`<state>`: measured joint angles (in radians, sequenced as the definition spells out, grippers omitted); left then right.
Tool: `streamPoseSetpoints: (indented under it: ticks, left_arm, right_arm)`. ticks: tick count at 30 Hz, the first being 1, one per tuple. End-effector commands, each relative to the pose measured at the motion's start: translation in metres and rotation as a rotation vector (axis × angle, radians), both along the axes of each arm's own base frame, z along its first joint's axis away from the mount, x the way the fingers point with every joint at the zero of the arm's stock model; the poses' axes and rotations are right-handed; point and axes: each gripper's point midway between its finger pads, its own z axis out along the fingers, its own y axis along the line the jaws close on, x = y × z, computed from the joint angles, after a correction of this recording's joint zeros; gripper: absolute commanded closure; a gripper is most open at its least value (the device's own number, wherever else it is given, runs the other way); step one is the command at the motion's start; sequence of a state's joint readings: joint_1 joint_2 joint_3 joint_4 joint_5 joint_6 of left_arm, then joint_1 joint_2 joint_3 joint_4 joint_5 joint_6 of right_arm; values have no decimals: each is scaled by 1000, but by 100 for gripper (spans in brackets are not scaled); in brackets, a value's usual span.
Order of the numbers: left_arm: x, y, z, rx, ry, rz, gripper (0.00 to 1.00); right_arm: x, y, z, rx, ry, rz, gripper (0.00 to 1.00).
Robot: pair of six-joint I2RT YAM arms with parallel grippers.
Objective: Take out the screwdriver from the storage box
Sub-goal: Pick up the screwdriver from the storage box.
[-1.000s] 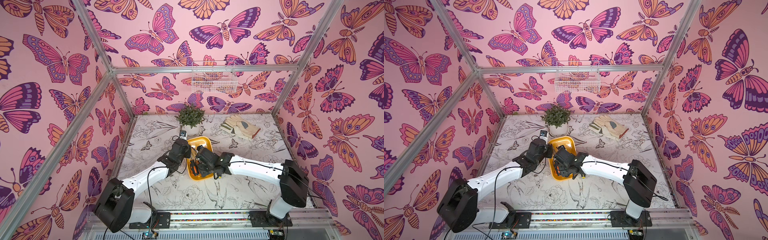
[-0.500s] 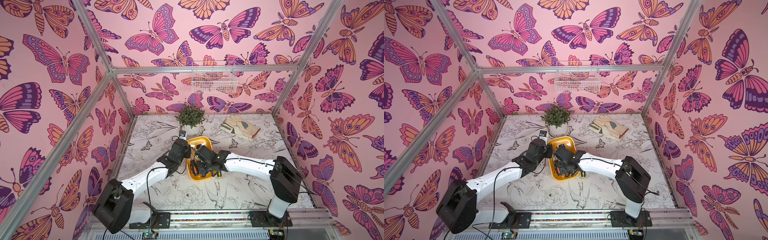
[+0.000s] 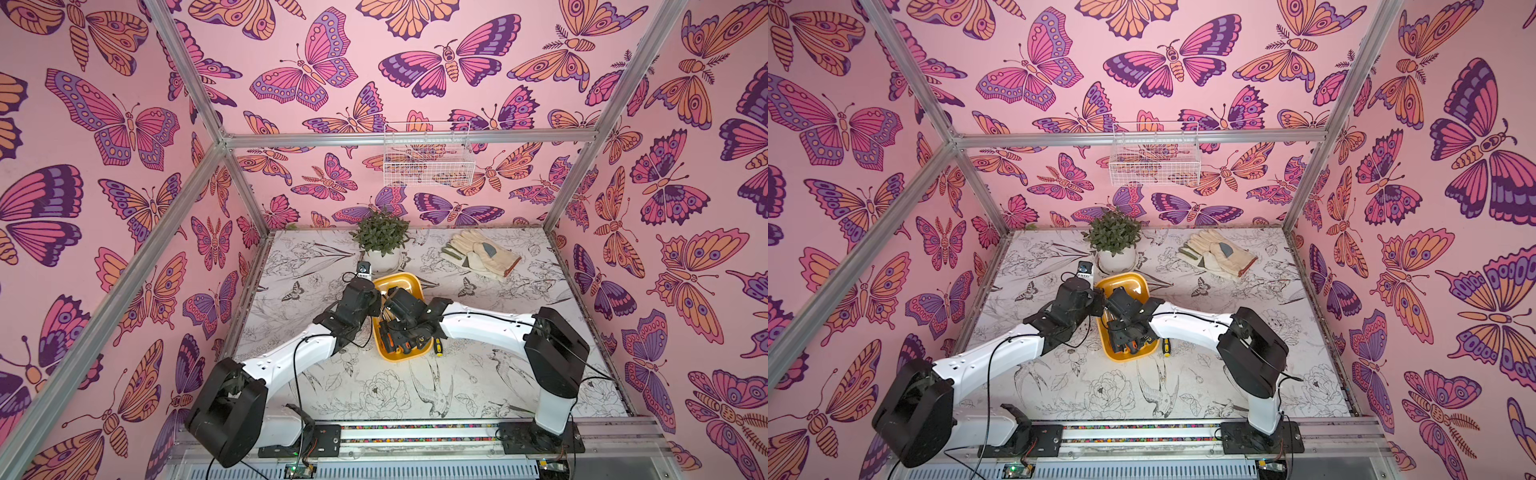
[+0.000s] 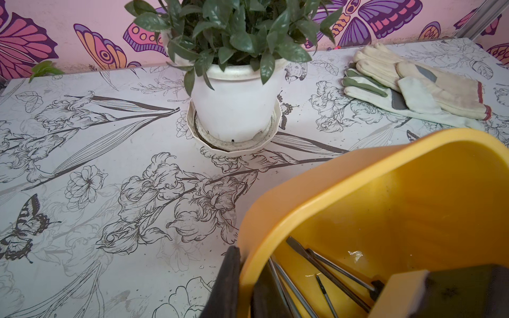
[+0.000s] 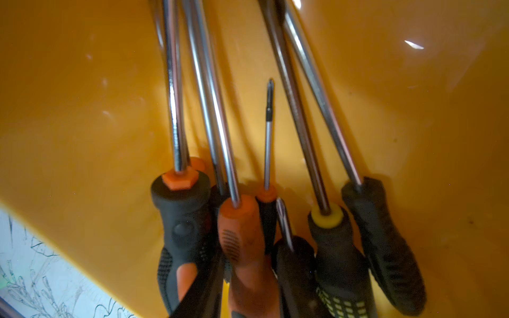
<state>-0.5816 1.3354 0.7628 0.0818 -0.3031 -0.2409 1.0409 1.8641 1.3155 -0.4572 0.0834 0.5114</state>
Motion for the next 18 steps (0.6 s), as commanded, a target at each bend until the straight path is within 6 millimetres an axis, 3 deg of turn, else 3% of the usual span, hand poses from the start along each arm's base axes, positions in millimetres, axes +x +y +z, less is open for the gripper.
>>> streamPoseSetpoints:
  ticks: [1, 10, 18]
  left_arm:
    - [-9, 1, -15, 12, 46, -19, 100]
    - [-12, 2, -16, 6, 47, -18, 100]
    - [-13, 5, -19, 10, 51, -12, 100]
  right_arm:
    - [5, 5, -3, -4, 4, 5, 63]
    - [12, 5, -12, -26, 7, -4, 65]
    - [13, 1, -7, -18, -7, -17, 82]
